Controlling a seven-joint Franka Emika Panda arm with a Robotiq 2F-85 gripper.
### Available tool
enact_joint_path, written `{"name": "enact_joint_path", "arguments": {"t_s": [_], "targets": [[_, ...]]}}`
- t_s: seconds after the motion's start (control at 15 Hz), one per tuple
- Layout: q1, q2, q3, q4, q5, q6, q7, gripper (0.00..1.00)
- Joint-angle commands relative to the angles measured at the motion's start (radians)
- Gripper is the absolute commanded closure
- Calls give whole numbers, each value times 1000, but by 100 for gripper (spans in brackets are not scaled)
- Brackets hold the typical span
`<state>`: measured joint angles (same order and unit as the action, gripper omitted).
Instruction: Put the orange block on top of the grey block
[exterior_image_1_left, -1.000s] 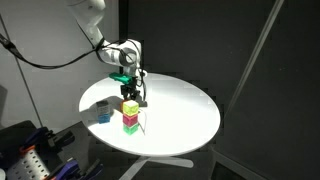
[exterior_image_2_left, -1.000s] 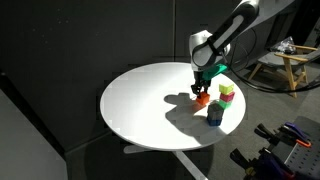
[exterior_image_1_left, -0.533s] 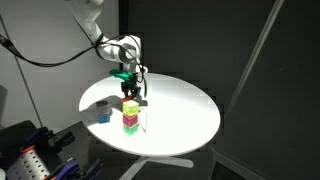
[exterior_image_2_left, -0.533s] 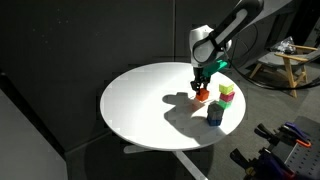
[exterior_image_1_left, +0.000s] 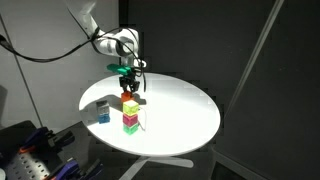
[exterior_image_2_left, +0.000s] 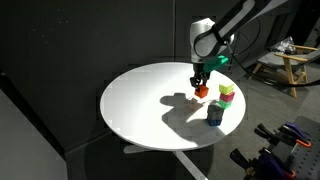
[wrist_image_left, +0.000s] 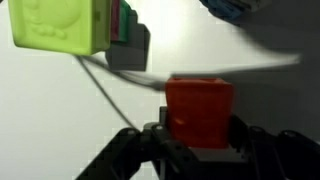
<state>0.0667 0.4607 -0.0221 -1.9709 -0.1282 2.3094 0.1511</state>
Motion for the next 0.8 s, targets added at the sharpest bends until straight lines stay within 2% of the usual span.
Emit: {"name": "enact_joint_path", "arguments": {"t_s": [0.0, 0.73], "targets": [[2, -71, 7, -50, 0, -7, -23, 70], [0, -223, 28, -164, -7, -57, -58, 70]]}}
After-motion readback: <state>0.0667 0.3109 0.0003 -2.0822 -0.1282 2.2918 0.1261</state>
